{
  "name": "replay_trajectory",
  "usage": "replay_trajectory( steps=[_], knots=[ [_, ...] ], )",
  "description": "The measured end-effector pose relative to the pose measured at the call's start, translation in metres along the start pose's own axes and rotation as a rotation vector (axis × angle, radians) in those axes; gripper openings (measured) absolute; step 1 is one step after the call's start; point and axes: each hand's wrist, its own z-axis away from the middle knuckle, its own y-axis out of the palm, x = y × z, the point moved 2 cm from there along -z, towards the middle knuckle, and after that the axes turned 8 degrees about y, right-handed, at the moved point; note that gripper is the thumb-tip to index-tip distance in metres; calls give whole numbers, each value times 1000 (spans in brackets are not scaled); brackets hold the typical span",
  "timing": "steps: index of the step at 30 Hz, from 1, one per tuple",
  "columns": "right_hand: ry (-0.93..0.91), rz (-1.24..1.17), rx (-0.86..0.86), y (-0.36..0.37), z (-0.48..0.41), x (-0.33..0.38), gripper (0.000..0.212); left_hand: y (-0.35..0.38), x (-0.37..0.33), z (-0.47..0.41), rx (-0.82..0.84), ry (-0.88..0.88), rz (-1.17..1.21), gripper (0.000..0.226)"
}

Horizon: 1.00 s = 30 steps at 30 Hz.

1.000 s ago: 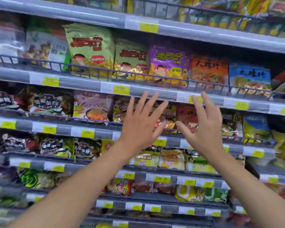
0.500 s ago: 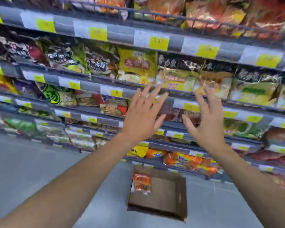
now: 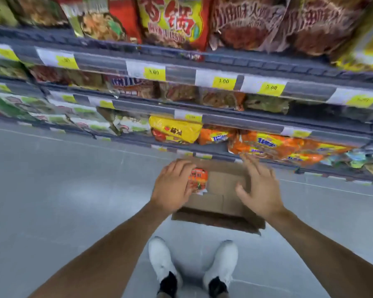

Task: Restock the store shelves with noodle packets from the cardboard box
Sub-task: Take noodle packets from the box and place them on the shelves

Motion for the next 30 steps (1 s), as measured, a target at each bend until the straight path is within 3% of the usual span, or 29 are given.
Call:
replay_trajectory(
  steps=[6, 11, 16, 21, 28, 30],
  knots=[
    [202, 15, 340, 151, -6, -50, 80, 156, 38, 6, 130, -164, 166, 49],
    [522, -288, 586, 273, -22, -82, 75, 265, 67, -8, 229, -457, 336, 64],
    [720, -391, 668, 373, -56, -103, 66, 353, 113, -47, 366, -728, 487, 75],
    [866, -591, 590, 436, -88, -112, 63, 401, 147, -76, 283, -858, 694, 56],
    [1025, -873, 526, 495, -128, -111, 25, 458, 165, -95, 25, -1043, 825, 31],
    [1044, -958, 556, 505, -131, -107, 31, 467, 168, -97, -47, -1086, 888, 29]
  ],
)
